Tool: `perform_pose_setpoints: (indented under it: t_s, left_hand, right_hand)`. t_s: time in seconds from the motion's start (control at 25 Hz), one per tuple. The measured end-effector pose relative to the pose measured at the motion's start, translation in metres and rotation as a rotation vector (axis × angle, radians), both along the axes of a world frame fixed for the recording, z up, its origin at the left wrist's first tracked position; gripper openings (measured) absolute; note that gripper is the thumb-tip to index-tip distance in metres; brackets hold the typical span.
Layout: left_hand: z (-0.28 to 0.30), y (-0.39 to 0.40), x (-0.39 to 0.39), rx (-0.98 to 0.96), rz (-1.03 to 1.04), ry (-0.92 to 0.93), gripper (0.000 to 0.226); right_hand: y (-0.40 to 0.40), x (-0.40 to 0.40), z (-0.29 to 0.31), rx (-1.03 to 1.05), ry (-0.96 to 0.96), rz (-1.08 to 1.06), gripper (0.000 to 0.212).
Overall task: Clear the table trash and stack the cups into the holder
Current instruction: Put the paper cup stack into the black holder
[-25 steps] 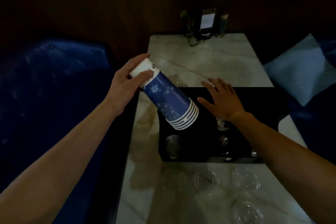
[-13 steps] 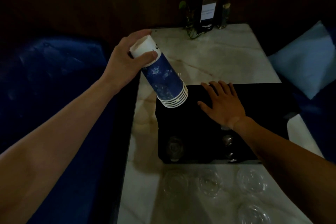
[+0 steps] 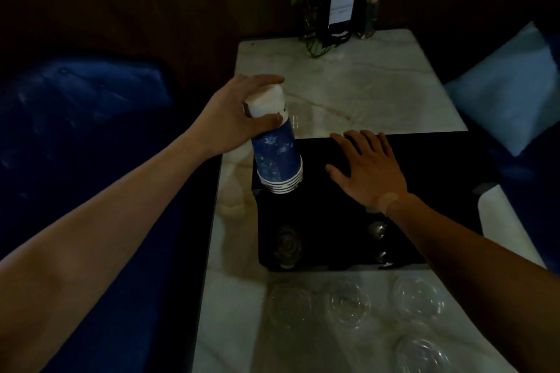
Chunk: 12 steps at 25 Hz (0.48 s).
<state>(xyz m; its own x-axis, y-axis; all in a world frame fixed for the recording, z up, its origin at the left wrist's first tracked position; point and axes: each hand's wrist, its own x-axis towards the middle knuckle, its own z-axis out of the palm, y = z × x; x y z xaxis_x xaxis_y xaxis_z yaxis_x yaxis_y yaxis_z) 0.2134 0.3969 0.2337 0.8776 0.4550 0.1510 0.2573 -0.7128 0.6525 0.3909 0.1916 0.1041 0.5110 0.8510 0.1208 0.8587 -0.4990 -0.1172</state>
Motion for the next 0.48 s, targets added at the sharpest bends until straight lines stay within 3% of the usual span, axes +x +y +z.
perform_pose_setpoints:
  t_s: [0.48]
  left_hand:
    - [-0.059, -0.023, 0.007, 0.175, -0.096, 0.348, 0.065]
  right_hand:
    - [0.000, 0.001, -0.003, 0.009, -0.027, -0.005, 0.067]
